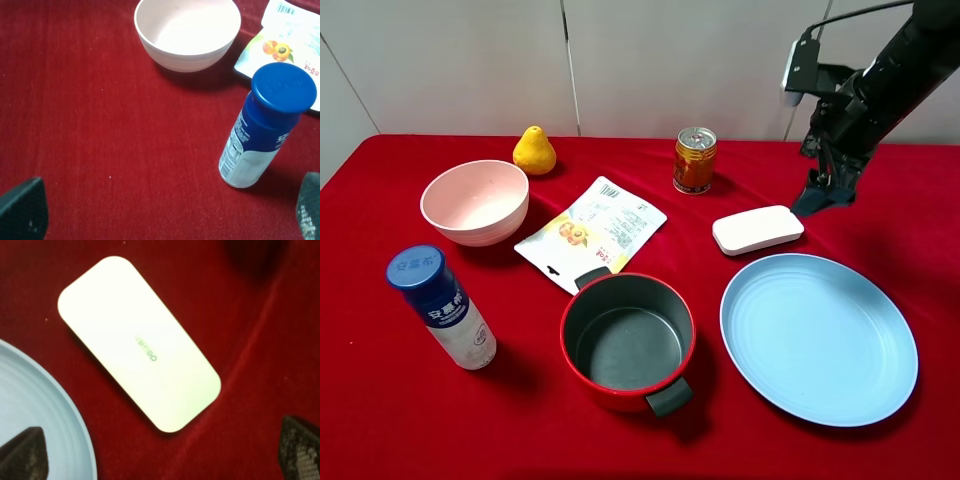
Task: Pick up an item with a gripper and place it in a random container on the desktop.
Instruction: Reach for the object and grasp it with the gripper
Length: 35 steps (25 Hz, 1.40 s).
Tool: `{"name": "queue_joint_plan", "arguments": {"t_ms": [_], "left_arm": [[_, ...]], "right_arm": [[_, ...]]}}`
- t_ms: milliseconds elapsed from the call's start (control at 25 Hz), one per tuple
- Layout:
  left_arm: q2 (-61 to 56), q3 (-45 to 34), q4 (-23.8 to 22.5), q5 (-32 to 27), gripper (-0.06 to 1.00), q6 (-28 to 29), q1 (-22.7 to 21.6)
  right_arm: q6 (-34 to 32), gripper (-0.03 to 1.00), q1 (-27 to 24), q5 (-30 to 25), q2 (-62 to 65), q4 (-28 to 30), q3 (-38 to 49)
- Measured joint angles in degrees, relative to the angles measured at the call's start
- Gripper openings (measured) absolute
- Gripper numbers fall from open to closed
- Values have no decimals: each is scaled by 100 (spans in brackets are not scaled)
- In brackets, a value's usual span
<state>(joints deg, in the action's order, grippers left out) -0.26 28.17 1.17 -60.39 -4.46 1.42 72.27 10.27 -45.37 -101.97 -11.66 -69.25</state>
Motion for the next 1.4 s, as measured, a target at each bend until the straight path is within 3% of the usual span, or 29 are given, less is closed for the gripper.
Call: {"name": "queue_joint_plan", "arguments": {"t_ms": [680, 1400], "left_arm": [[0, 0, 0, 0, 100, 0, 0], [0, 0, 0, 0, 100, 0, 0]], "right_arm": [[435, 69, 0, 300, -702, 19, -6], [645, 69, 594, 328, -1557, 130, -531]]}}
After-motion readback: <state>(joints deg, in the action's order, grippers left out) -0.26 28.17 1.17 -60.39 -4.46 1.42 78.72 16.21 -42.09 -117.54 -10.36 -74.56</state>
